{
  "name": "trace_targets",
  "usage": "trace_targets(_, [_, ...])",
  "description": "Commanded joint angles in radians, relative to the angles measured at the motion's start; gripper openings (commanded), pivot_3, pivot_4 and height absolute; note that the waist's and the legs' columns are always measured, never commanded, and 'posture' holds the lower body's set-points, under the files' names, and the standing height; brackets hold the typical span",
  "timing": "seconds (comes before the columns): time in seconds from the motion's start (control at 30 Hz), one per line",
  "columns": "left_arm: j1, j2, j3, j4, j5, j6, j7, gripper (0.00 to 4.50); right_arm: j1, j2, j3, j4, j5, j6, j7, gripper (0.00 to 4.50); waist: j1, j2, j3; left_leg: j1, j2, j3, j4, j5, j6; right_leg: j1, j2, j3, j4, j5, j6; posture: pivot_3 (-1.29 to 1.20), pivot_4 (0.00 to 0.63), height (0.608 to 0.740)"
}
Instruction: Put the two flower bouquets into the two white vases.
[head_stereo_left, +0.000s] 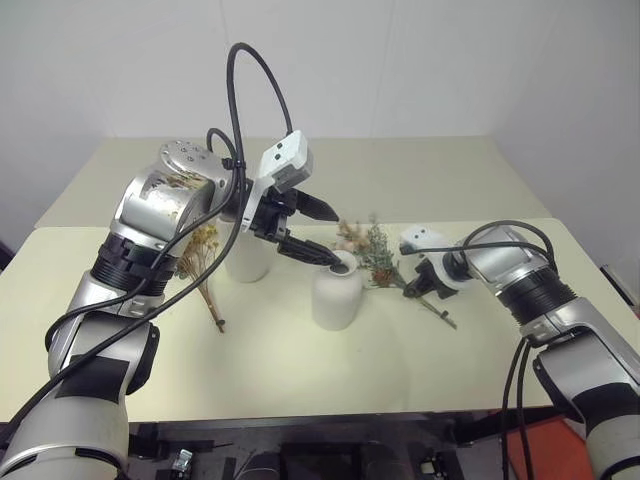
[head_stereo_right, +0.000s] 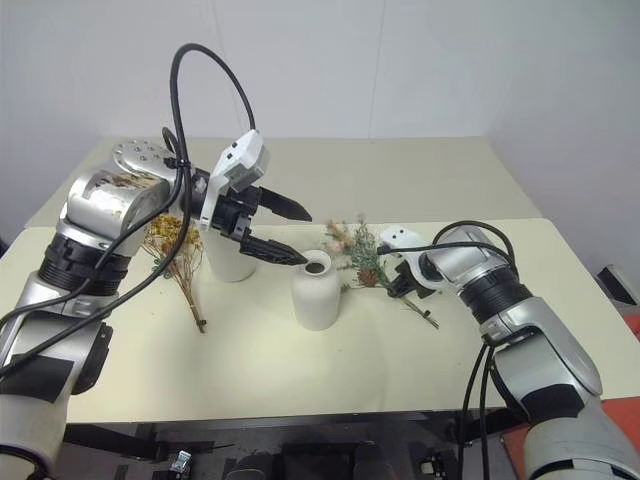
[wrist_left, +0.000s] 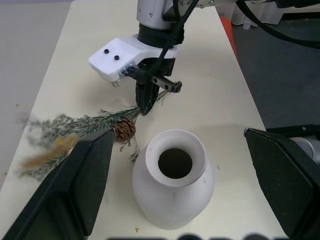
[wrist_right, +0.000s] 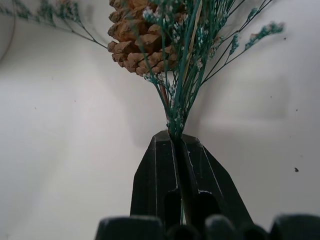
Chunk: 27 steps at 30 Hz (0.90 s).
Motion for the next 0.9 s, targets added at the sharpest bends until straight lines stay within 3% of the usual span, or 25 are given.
trace_targets(0.03, [-0.003,0.017,0.026,-0.029,0.002,-0.005,-0.002,4.50,-0.037,-0.003,-0.101,0.006,0.006,0.027,-0.043,0.07,0.000,0.000,0.000,0.000,0.000,0.000,0.000,0.000,0.000,0.000,0.000,0.000,0.000,0.000,0.000,0.00,0.150,0.740])
trace_targets(0.13, [0.006,0.031,0.035,-0.029,0.002,-0.010,0.000,4.50,-0.057,0.004,-0.190,0.016,0.016,0.058,-0.102,0.07,-0.001,0.000,0.000,0.000,0.000,0.000,0.000,0.000,0.000,0.000,0.000,0.000,0.000,0.000,0.000,0.00,0.150,0.740])
trace_targets(0.27, [0.029,0.069,0.053,-0.035,-0.002,-0.015,-0.005,4.50,-0.090,0.045,-0.446,0.006,0.065,0.037,-0.271,0.07,-0.002,0.000,0.000,0.000,0.000,0.000,0.000,0.000,0.000,0.000,0.000,0.000,0.000,0.000,-0.001,0.00,0.150,0.740])
trace_targets(0.4, [0.053,0.105,0.071,-0.038,-0.004,-0.029,-0.010,4.50,-0.100,0.135,-0.725,-0.113,0.172,-0.022,-0.422,0.07,-0.001,0.000,0.000,0.000,0.000,0.000,0.000,0.000,0.000,-0.001,0.000,0.001,0.000,0.000,-0.001,0.00,0.150,0.740])
trace_targets(0.5, [0.069,0.127,0.086,-0.047,-0.007,-0.036,-0.014,4.50,-0.070,0.218,-0.851,-0.269,0.264,-0.057,-0.481,0.07,0.000,0.000,0.000,0.000,0.000,0.000,0.000,0.000,0.000,-0.001,0.000,0.001,0.001,0.001,-0.001,0.00,0.150,0.740])
trace_targets(0.7, [0.094,0.150,0.098,-0.096,-0.020,-0.017,-0.021,4.50,0.005,0.360,-0.933,-0.501,0.415,-0.132,-0.535,0.07,0.003,0.000,0.000,0.000,0.000,-0.001,0.000,0.000,0.000,0.000,0.000,0.000,0.001,0.001,0.000,0.00,0.150,0.740])
trace_targets(0.9, [0.094,0.148,0.100,-0.100,-0.018,-0.008,-0.020,4.50,0.125,0.413,-0.883,-0.648,0.514,-0.140,-0.533,0.07,0.003,0.000,0.000,0.000,0.000,-0.001,0.000,0.000,0.000,0.000,0.000,0.000,0.001,0.001,0.000,0.00,0.150,0.740])
